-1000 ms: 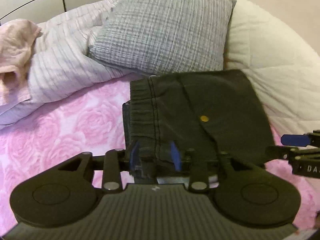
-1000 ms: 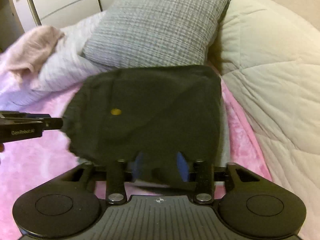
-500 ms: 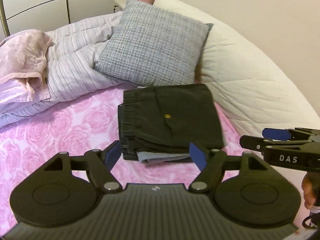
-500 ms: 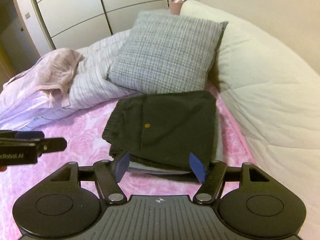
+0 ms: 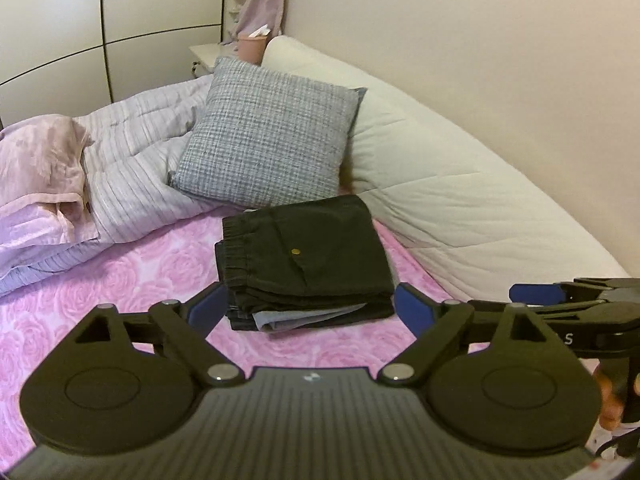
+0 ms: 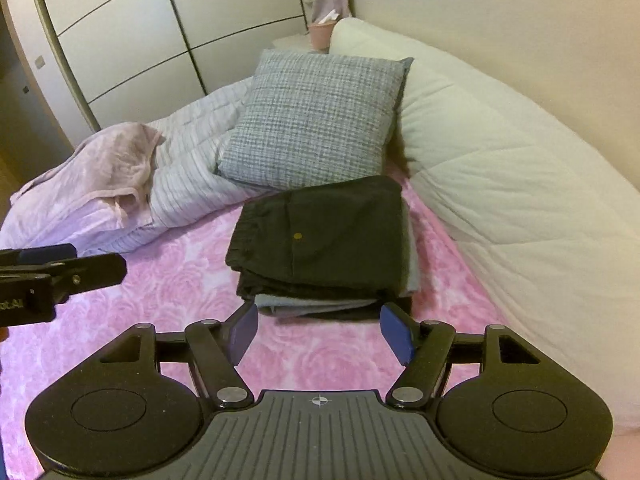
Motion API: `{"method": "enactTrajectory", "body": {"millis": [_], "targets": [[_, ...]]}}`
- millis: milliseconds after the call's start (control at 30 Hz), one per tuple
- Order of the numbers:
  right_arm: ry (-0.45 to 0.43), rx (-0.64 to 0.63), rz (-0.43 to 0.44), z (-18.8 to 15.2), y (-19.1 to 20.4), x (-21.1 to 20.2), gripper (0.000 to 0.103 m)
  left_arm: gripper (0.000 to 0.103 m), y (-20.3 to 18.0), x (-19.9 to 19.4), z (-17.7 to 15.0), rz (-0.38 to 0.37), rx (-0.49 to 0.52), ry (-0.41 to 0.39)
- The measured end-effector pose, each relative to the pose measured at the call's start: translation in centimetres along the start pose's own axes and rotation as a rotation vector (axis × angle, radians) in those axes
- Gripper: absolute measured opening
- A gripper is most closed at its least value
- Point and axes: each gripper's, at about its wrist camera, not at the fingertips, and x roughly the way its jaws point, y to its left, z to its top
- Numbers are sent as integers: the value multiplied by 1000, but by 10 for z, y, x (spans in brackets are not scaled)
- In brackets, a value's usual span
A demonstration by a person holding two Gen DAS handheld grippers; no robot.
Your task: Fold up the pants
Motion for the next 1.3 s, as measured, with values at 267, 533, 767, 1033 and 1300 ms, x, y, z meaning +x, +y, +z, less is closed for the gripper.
{"method": "enactTrajectory", "body": {"millis": [267,533,767,1033,1300], "targets": [[-52,-2,-42,-31,34,-46,65,96,9,-47,-23,-29,23,-43],[-70,5,-60,-65,70,-78,65,102,28,-90,-51,-16,27,-65],[-71,13,-68,-97,98,-100,65,102,43,-120,-81,-18,22,-53],[-58,13,-54,-114,114,-116,65,100,49,-137,-100,2,16,-17],[-40,4,-57,-120,108,-118,65,100,36,-136,-107,-7,14,8]]}}
